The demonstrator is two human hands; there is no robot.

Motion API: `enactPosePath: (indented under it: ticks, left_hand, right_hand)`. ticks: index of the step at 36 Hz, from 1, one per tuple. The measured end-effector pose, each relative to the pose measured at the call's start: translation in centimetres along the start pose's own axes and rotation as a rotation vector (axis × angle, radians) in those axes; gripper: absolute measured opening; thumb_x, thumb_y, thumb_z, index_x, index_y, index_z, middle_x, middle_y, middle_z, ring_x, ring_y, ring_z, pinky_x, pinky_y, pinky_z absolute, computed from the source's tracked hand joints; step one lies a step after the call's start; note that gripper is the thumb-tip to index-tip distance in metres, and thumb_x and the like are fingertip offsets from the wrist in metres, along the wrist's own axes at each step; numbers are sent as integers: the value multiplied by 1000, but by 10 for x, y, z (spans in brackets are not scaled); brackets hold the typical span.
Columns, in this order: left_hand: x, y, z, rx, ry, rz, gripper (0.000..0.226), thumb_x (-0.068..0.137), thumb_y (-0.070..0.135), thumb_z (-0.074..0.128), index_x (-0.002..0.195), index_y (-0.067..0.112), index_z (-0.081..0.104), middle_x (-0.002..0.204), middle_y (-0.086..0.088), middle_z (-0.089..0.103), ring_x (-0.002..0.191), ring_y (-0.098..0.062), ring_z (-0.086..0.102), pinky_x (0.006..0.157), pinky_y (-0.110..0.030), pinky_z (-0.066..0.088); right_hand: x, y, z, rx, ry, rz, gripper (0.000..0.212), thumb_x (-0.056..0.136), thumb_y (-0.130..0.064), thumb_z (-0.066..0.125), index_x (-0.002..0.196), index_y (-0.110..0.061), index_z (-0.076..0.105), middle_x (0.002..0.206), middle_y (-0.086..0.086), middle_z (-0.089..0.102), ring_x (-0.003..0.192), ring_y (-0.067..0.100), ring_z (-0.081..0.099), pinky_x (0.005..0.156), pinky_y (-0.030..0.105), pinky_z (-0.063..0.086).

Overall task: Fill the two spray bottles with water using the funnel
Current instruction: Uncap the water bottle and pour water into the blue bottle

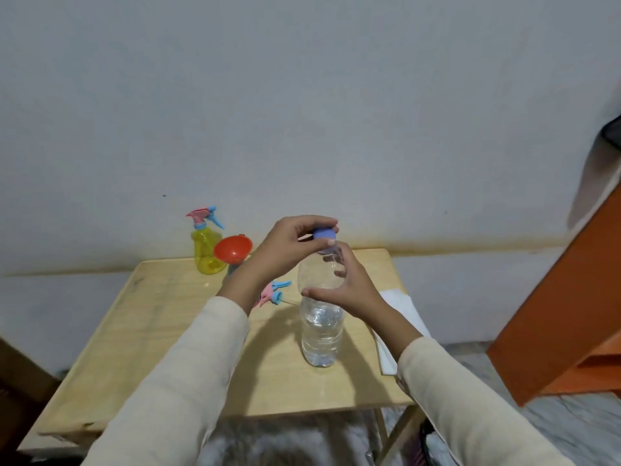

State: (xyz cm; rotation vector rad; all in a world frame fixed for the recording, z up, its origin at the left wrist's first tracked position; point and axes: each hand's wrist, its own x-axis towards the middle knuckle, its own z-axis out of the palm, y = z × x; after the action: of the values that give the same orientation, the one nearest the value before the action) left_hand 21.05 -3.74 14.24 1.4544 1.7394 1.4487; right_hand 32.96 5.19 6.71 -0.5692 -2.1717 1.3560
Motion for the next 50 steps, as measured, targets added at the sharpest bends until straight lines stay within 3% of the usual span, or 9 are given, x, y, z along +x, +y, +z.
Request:
enactPosePath:
  ticks: [3,9,13,18,21,24,29,35,50]
  left_hand:
    - [-3,0,14,90,187,10,35,79,10,74,113,11,67,107,-2,70,98,-5,64,89,-15,49]
    - [-10,7,54,150,695,-25,31,68,21,85,93,8,73,82,6,66,75,-8,61,67,-5,44]
    - [-7,11,40,148,578,-49,32,62,28,88,85,14,69,79,8,67,72,0,61,64,-5,45]
    - [-8,9,2,65,24,-138,48,88,17,66,134,12,50,122,2,62,111,-8,59,100,-24,45]
    - [-9,5,-5,61,-88,-158,50,92,11,60,139,12,44,132,3,57,119,-6,54,107,-28,40]
    - [-8,4,4,122,-8,-117,45,90,12,63,133,14,53,129,1,59,117,-6,56,106,-28,41]
    - [-12,5,31,223,313,-37,37,83,16,72,119,13,66,112,2,68,99,-7,62,84,-5,43]
    - [-14,8,50,137,694,-83,35,63,28,88,86,14,65,80,6,65,76,-11,62,70,-19,50]
    - [-6,0,55,164,756,8,43,62,29,87,81,11,53,82,-3,57,72,-10,51,61,-9,38]
  right_hand:
    - [3,2,1,-1,25,3,81,59,-28,88,124,-34,39,119,-16,53,113,2,49,89,17,39]
    - [1,1,10,16,68,15,83,49,-45,76,123,-35,40,122,-16,54,114,-3,49,85,12,37]
    - [0,3,5,-14,50,-4,83,56,-38,83,125,-37,38,123,-16,53,114,-2,49,88,17,38]
    - [0,5,4,-19,54,-8,82,58,-36,88,125,-31,42,123,-13,54,114,-1,49,89,19,39]
    - [0,6,6,-14,48,8,88,54,-41,87,127,-30,41,124,-12,53,115,0,49,91,20,39]
    - [0,7,5,-10,65,16,92,49,-50,84,128,-30,40,123,-12,54,115,-2,49,92,20,40]
    - [-2,7,6,-7,99,14,85,49,-47,81,123,-39,40,120,-17,55,113,-4,50,92,21,41]
    - [-3,3,12,-41,111,13,85,50,-50,77,125,-40,39,123,-19,55,117,-1,50,94,29,44]
    - [-5,4,16,-76,148,31,87,48,-55,71,126,-33,38,127,-19,51,117,-1,48,94,33,45]
